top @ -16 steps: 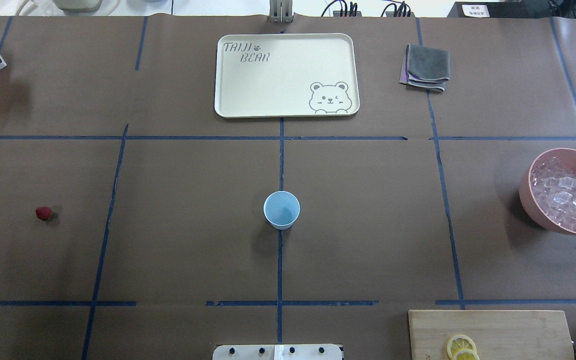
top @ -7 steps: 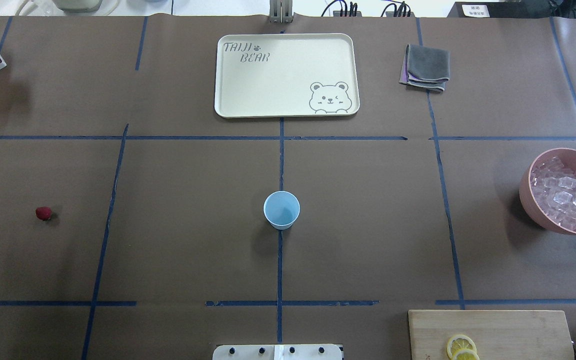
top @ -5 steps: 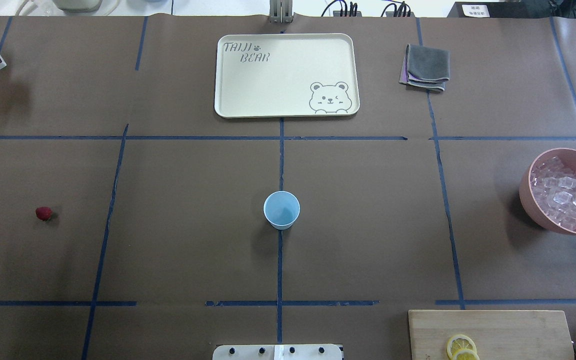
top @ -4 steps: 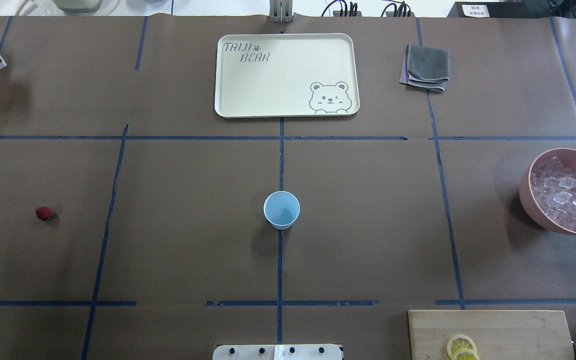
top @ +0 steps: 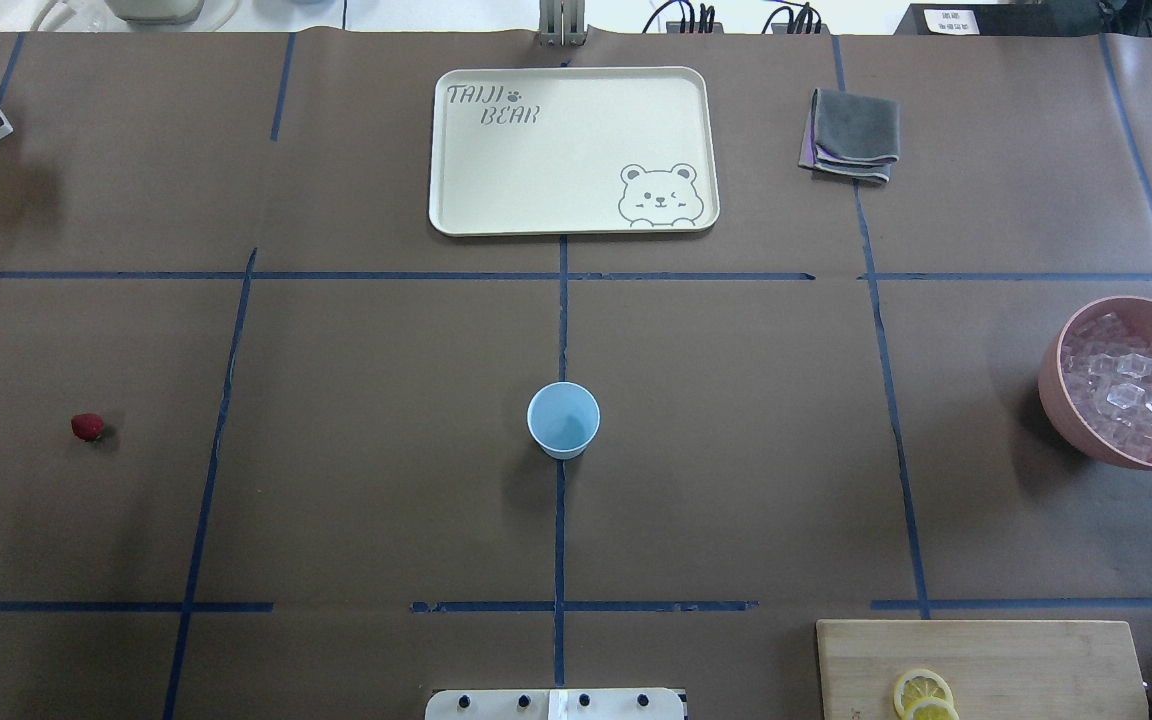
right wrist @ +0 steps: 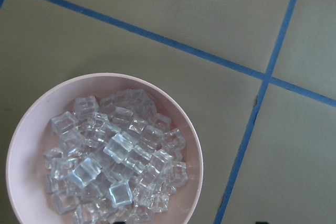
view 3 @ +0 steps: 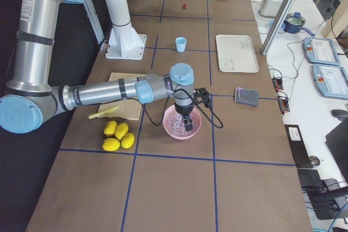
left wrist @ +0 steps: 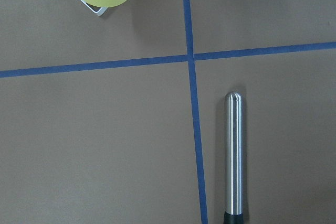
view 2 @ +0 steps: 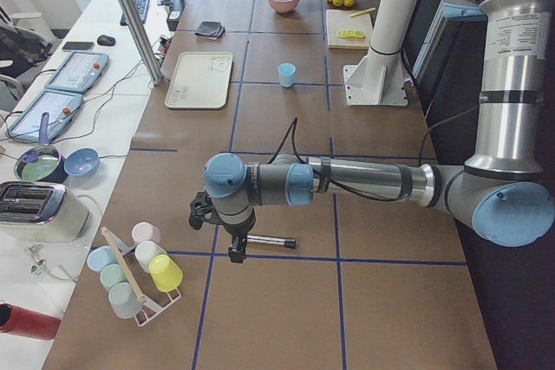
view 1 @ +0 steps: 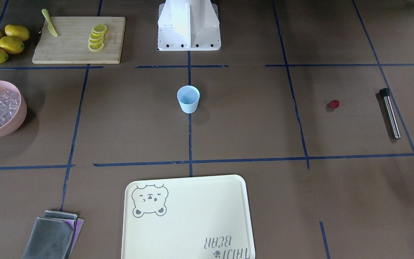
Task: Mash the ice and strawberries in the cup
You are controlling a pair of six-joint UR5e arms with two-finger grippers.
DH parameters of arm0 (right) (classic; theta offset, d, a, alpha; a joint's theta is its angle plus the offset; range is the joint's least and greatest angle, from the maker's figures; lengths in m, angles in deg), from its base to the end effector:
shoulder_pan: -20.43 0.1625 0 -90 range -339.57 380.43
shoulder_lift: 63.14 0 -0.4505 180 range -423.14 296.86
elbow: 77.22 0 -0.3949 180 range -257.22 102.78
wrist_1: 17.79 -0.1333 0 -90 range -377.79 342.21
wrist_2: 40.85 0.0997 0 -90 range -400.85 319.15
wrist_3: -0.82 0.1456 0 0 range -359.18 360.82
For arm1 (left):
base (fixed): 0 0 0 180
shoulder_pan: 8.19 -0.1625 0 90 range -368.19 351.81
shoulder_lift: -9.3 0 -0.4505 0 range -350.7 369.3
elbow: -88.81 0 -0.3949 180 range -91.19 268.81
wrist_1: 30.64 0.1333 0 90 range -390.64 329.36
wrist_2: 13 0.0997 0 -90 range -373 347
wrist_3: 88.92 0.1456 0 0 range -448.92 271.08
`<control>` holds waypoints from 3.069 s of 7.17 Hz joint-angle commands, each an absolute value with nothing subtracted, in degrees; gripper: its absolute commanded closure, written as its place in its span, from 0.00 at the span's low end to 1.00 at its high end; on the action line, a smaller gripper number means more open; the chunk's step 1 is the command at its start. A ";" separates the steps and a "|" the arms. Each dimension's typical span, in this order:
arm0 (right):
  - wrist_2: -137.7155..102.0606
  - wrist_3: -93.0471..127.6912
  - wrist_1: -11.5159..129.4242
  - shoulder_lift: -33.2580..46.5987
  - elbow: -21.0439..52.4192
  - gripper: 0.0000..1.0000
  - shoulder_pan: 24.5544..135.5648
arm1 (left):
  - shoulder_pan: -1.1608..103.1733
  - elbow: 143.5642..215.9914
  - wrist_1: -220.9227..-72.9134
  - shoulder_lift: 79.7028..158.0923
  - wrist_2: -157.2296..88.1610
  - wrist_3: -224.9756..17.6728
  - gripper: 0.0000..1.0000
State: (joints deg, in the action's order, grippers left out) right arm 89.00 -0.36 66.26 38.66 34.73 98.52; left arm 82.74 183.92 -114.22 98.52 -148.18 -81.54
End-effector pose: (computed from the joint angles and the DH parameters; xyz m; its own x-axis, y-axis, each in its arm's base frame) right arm -0.0482 -0.4225 0.6136 0.7103 -0.3516 0.6098 0.2130 0.9331 0.2899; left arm -0.0379 -0.4830 0.6893 0.7006 0.0914 -0.7077 -0.0744 0.9957 0.0549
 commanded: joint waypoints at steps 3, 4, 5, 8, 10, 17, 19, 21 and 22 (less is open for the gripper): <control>88.88 -2.87 66.41 38.99 34.14 0.25 92.95 | 82.78 184.08 -114.22 98.51 -148.18 -81.54 0.00; 88.70 -2.87 66.15 38.99 33.09 0.25 91.37 | 82.78 184.08 -114.22 98.43 -148.18 -81.45 0.00; 88.88 -3.04 65.97 38.73 31.69 0.25 90.40 | 82.78 184.08 -114.22 98.42 -148.18 -81.45 0.00; 89.05 -3.05 65.79 38.11 30.62 0.30 87.68 | 82.78 184.08 -114.22 98.42 -148.18 -81.45 0.00; 89.05 -3.05 65.70 38.11 30.27 0.35 86.09 | 82.87 184.08 -114.22 98.42 -148.09 -81.45 0.00; 88.88 -3.14 65.70 36.62 27.55 0.42 84.59 | 82.95 184.87 -114.22 98.42 -148.18 -81.54 0.00; 88.96 -3.05 65.88 36.62 27.46 0.43 84.33 | 83.04 184.87 -114.22 98.42 -148.18 -81.54 0.00; 89.05 -3.05 65.79 36.44 27.46 0.44 83.80 | 83.04 185.22 -114.14 98.42 -148.18 -81.54 0.00; 88.97 -3.05 65.88 36.53 27.37 0.44 83.71 | 83.04 185.22 -114.13 98.42 -148.18 -81.54 0.00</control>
State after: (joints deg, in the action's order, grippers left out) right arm 89.00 -3.05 65.84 36.49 27.44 83.87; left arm 83.04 185.13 -114.17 98.42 -148.18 -81.54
